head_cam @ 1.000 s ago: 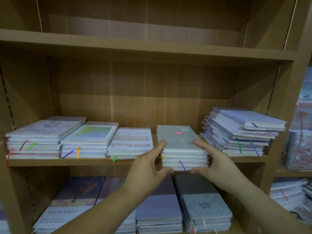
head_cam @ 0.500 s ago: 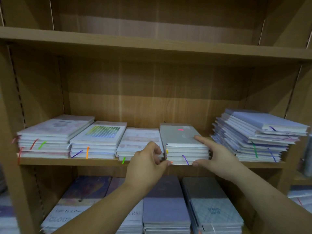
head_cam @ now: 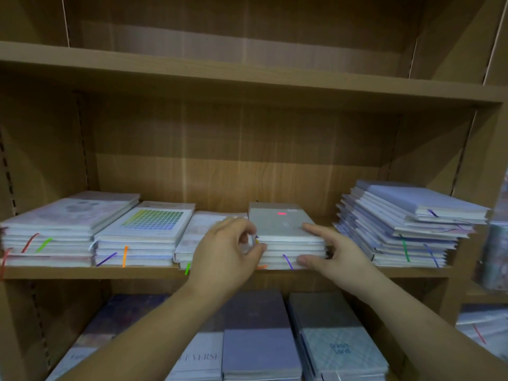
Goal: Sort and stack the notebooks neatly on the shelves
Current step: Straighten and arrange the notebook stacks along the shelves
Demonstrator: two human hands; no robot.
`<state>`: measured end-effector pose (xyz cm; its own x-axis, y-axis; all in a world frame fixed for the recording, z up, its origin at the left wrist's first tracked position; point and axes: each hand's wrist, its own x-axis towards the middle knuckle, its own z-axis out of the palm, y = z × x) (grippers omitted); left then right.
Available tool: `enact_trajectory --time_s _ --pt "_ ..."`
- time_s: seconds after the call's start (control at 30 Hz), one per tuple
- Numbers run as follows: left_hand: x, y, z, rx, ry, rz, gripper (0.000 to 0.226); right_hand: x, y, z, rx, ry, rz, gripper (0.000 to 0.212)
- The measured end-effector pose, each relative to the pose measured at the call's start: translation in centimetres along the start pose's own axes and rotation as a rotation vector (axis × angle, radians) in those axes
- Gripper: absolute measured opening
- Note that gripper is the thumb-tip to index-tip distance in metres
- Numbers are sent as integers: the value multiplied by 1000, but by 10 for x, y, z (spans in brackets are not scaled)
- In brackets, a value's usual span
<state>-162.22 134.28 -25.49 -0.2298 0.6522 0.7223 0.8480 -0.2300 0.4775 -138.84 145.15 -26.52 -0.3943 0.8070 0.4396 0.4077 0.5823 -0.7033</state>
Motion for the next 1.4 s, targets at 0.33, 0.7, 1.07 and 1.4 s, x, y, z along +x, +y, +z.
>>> enact_trajectory --time_s 0.33,0.7,1.07,1.4 --pt "20 2 3 -11 -224 -69 40 -1 6 0 179 75 32 42" --pt "19 9 2 67 -150 -4 29 -8 -5 6 158 188 29 24" --pt "4 -13 1 200 -228 172 65 -21 -6 -10 67 -75 28 77" --pt "4 -13 8 278 -179 184 60 -13 1 1 -37 85 7 82"
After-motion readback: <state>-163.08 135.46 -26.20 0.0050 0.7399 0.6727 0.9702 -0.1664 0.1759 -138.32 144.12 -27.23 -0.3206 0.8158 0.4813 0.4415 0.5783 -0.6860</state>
